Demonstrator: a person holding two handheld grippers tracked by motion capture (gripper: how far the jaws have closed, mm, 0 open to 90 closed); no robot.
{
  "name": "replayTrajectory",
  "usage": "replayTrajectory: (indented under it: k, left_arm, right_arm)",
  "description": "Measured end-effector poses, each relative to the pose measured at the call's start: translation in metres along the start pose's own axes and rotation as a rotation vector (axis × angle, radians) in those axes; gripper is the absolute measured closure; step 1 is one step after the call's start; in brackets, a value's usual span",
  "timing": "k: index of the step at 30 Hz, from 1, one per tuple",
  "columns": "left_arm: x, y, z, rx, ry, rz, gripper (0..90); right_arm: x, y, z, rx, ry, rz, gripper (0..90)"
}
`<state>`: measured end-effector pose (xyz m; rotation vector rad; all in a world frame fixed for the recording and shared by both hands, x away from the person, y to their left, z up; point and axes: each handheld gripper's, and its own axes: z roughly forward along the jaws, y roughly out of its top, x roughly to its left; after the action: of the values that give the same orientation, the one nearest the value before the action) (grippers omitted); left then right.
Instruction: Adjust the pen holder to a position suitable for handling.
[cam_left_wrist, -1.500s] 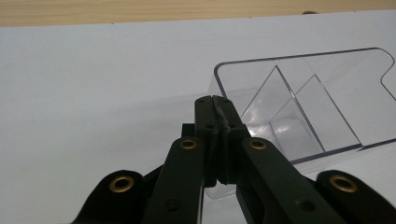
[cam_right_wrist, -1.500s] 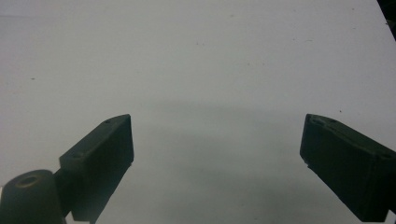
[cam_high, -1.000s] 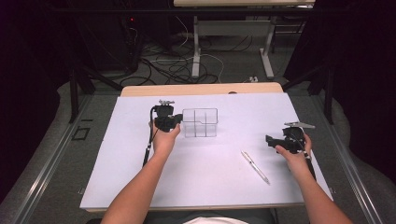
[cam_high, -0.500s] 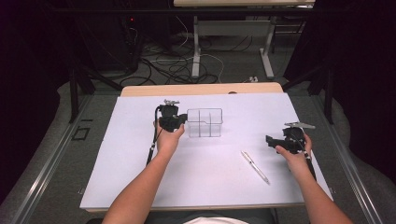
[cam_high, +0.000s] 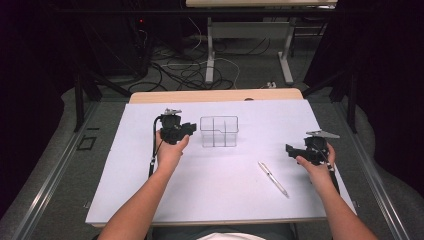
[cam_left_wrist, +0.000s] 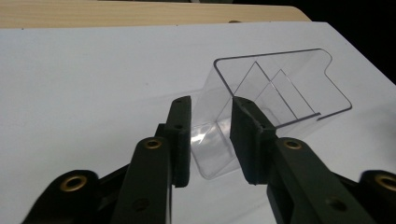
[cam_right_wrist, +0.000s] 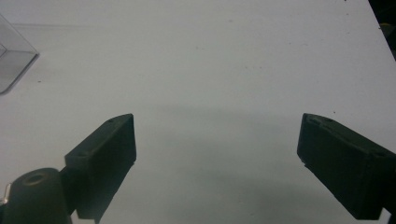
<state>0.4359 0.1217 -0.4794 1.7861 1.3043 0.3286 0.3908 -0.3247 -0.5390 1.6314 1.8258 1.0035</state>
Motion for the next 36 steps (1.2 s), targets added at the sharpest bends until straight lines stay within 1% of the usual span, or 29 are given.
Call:
replayTrajectory:
  k: [1,2,5,7,8,9,10,11,13,14,16,17,18,19,22,23,24,25,26,27,28,29,30,31,32,33,34,35,36]
  left_arm:
    - [0.001,-0.001,-0.003,-0.003,-0.007,0.002,68.1]
    - [0.001,-0.002,-0.005,-0.008,-0.009,0.001,64.5]
    - [0.004,-0.006,-0.012,-0.014,-0.019,-0.001,61.3]
    - [0.006,-0.009,-0.015,-0.017,-0.031,0.002,56.6]
    - [0.007,-0.01,-0.017,-0.017,-0.038,0.004,54.4]
    - [0.007,-0.012,-0.019,-0.018,-0.043,0.004,52.8]
    - [0.007,-0.013,-0.021,-0.019,-0.045,0.009,52.8]
    - [0.007,-0.014,-0.022,-0.02,-0.04,0.013,49.1]
    - [0.007,-0.015,-0.025,-0.025,-0.042,0.02,44.5]
    - [0.006,-0.017,-0.027,-0.022,-0.033,0.05,41.6]
    - [0.005,-0.018,-0.028,-0.024,-0.028,0.06,36.3]
    - [0.005,-0.019,-0.029,-0.021,-0.022,0.074,34.4]
    - [0.005,-0.021,-0.03,-0.021,-0.024,0.084,34.4]
    - [0.005,-0.022,-0.032,-0.02,-0.027,0.095,30.7]
    - [0.006,-0.026,-0.037,-0.015,-0.028,0.134,30.4]
    - [0.006,-0.027,-0.037,-0.022,-0.031,0.143,30.4]
    - [0.007,-0.03,-0.037,-0.022,-0.047,0.146,30.0]
    - [0.007,-0.032,-0.038,-0.013,-0.051,0.157,28.7]
    - [0.007,-0.034,-0.039,-0.006,-0.053,0.159,28.7]
    - [0.007,-0.037,-0.04,-0.004,-0.052,0.168,28.0]
    - [0.006,-0.04,-0.041,0.006,-0.054,0.167,28.0]
    - [0.006,-0.042,-0.042,0.016,-0.054,0.177,23.5]
    - [0.005,-0.045,-0.042,0.001,-0.052,0.167,23.5]
    - [0.005,-0.046,-0.043,0.002,-0.041,0.187,20.9]
    - [0.004,-0.048,-0.044,0.005,-0.04,0.195,18.5]
    - [0.004,-0.049,-0.045,-0.009,-0.044,0.196,15.9]
    - [0.004,-0.051,-0.046,-0.007,-0.043,0.213,15.8]
    - [0.003,-0.052,-0.047,0.001,-0.033,0.227,15.8]
    - [0.003,-0.054,-0.048,-0.003,-0.033,0.225,10.4]
  right_arm:
    - [0.0,0.0,0.0,0.0,0.0,0.0,12.5]
    - [0.001,0.001,-0.001,-0.005,0.007,-0.006,12.7]
    - [0.002,0.001,-0.001,-0.001,0.014,-0.013,12.8]
    - [0.006,0.002,0.0,0.016,0.031,-0.015,13.6]
    - [0.006,0.002,0.0,0.016,0.031,-0.015,13.6]
    - [0.009,0.004,-0.001,0.024,0.043,-0.03,14.2]
    - [0.009,0.004,-0.001,0.024,0.043,-0.03,14.2]
    - [0.015,0.005,-0.003,0.023,0.051,-0.052,14.3]
    - [0.02,0.007,-0.005,0.019,0.055,-0.075,14.3]
    - [0.022,0.007,-0.006,0.02,0.06,-0.076,14.2]
    - [0.025,0.008,-0.006,0.023,0.071,-0.082,14.1]
    - [0.029,0.008,-0.008,0.027,0.083,-0.085,13.4]
    - [0.029,0.008,-0.008,0.027,0.083,-0.085,13.4]
    - [0.033,0.008,-0.008,0.037,0.094,-0.096,10.9]
    - [0.036,0.008,-0.008,0.053,0.098,-0.111,9.0]
    - [0.038,0.008,-0.009,0.053,0.092,-0.12,8.2]
    - [0.039,0.009,-0.01,0.053,0.086,-0.125,7.8]
    - [0.041,0.01,-0.012,0.051,0.087,-0.131,7.7]
    - [0.043,0.011,-0.013,0.047,0.091,-0.136,7.7]
    - [0.046,0.013,-0.018,0.04,0.097,-0.158,8.0]
    - [0.046,0.013,-0.018,0.04,0.097,-0.158,8.0]
    - [0.05,0.015,-0.022,0.029,0.1,-0.184,11.5]
    - [0.05,0.015,-0.022,0.029,0.1,-0.184,11.5]
    - [0.051,0.015,-0.024,0.026,0.103,-0.195,14.5]
    - [0.052,0.016,-0.027,0.023,0.107,-0.2,15.1]
    - [0.053,0.016,-0.029,0.016,0.11,-0.207,15.2]
    - [0.054,0.016,-0.033,-0.003,0.124,-0.216,15.7]
    - [0.054,0.016,-0.033,-0.003,0.124,-0.216,15.7]
    - [0.055,0.015,-0.038,0.001,0.127,-0.215,20.6]
